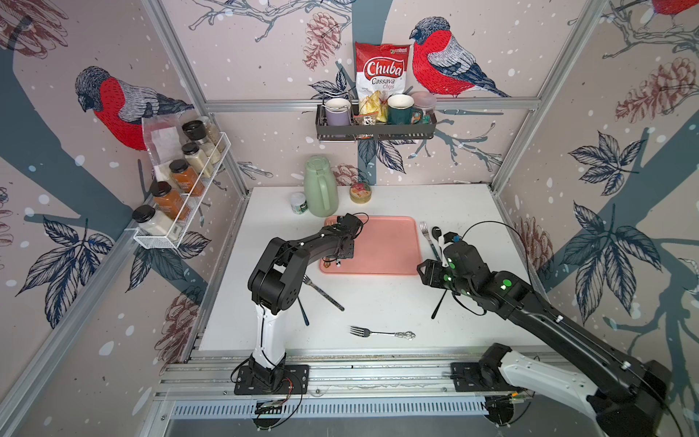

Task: Set the spoon and fork side by side
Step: Place the spoon on the tray.

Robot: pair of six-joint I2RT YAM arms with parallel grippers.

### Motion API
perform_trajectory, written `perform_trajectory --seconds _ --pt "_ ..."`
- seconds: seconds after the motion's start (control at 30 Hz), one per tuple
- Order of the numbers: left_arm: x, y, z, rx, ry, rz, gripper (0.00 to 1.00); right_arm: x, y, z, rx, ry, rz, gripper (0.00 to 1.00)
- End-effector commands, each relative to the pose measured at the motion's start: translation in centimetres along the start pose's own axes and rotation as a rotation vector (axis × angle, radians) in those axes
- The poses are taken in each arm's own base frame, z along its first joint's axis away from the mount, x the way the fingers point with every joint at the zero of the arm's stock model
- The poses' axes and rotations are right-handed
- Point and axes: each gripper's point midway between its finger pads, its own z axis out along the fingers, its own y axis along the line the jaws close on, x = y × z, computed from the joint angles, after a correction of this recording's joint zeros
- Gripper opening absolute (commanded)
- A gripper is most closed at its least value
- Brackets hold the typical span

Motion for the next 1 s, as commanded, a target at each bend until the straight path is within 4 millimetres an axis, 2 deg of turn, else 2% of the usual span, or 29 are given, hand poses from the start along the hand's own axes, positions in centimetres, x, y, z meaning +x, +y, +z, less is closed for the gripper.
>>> perform_trajectory --seconds 0.0,0.3,0.37,0.43,0.6,0.77,0.9,0.97 --pt "1.2 0.1 0.4 -0.007 0.050 0.040 0.14 -0.3 -0.1 -0.1 0.009 -0.015 0.018 0.59" --pt "1.2 0.4 0.1 -0.012 0.046 0.040 0.13 -0.4 0.0 -0.2 0.005 -0.018 0.018 0.59" --pt "1.1 0.3 0.0 -0.010 0.047 0.038 0.18 -0.4 0.0 -0.2 0.005 -0.015 0.017 0.59" --pt "0.9 0.2 -0.4 -0.001 0.044 0.030 0.30 -0.4 -0.1 -0.3 0.005 -0.017 0.016 0.59" --pt "-0.3 0.2 -2.7 0.022 0.005 0.012 0.36 -0.6 -0.8 -0.7 0.035 -0.038 0.030 0.60" --pt "-1.7 0.6 -6.4 0.057 -0.051 0.000 0.38 -0.8 -3.8 -0.9 0.129 -0.070 0.124 0.60" --pt "-2.3 0.8 -9.2 0.092 -0.083 -0.003 0.38 -0.2 -8.0 -1.0 0.283 -0.052 0.201 0.60" --pt "-2.3 1.0 -10.3 0.103 -0.095 -0.005 0.38 0.5 -9.5 -0.8 0.330 -0.020 0.229 0.60"
